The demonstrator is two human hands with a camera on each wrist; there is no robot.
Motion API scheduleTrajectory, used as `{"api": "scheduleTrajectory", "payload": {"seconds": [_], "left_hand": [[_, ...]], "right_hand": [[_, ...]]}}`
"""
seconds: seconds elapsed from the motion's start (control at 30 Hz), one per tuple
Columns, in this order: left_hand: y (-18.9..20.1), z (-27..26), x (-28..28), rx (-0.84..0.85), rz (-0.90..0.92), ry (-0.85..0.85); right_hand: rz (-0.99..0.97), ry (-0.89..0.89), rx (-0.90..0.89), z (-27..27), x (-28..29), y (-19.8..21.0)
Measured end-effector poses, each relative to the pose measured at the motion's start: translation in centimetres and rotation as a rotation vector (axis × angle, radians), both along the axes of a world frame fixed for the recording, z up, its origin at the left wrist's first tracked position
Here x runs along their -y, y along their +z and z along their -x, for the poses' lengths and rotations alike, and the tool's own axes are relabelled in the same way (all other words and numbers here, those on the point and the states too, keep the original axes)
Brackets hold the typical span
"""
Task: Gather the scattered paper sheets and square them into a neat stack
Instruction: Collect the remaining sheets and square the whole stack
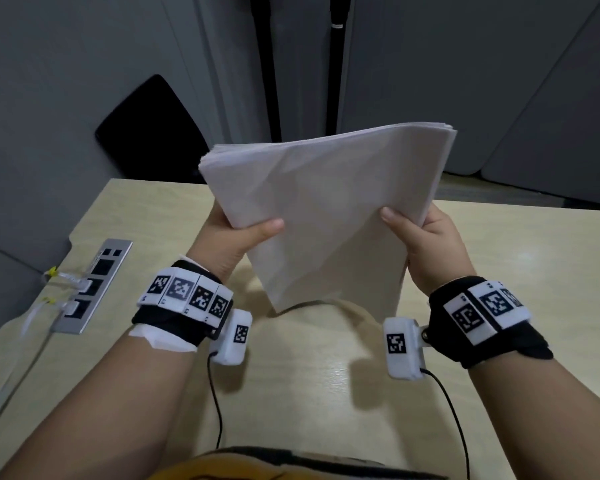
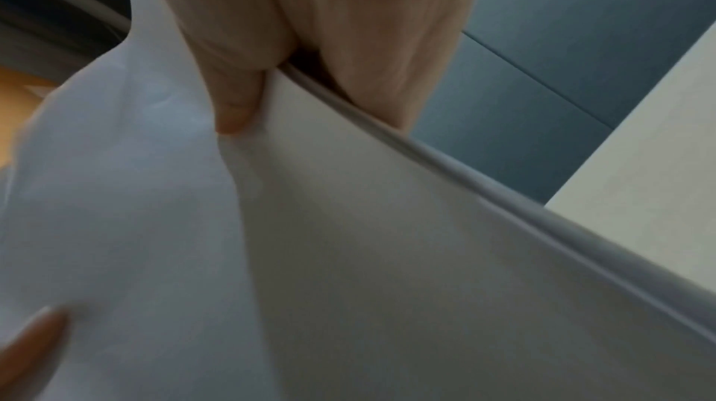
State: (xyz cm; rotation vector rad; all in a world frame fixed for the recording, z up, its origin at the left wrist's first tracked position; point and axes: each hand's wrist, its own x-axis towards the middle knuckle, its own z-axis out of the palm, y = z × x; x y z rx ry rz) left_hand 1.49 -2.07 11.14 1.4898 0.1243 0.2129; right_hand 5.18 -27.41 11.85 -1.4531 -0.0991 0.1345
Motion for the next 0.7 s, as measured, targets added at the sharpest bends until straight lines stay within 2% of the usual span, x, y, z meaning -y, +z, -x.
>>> {"api": "scheduleTrajectory", "payload": {"seconds": [0.17, 0.33, 0.47, 0.6, 0.7], "left_hand": [[1.8, -0.2, 1.0, 0.092, -0.023, 0.055], [1.7, 0.0, 1.4, 0.102, -0.045, 0.063], [1.7, -0.2, 1.8, 0.094, -0.073, 0.096], [2.5, -0.1, 1.7, 0.159, -0.075, 0.134], [3.0, 0.2, 1.9, 0.193, -0.117, 0.150]], "right_hand": [[-0.052, -0.027, -0.012, 0.1, 0.4, -0.3], [-0.006, -0.036, 0.042, -0.2, 0.7, 0.1], [0.047, -0.059, 0.106, -0.3, 0.3, 0.5], [0.031, -0.085, 0.179, 0.1, -0.2, 1.4], [0.089, -0.138, 0.258, 0.5, -0.5, 2.0]]}}
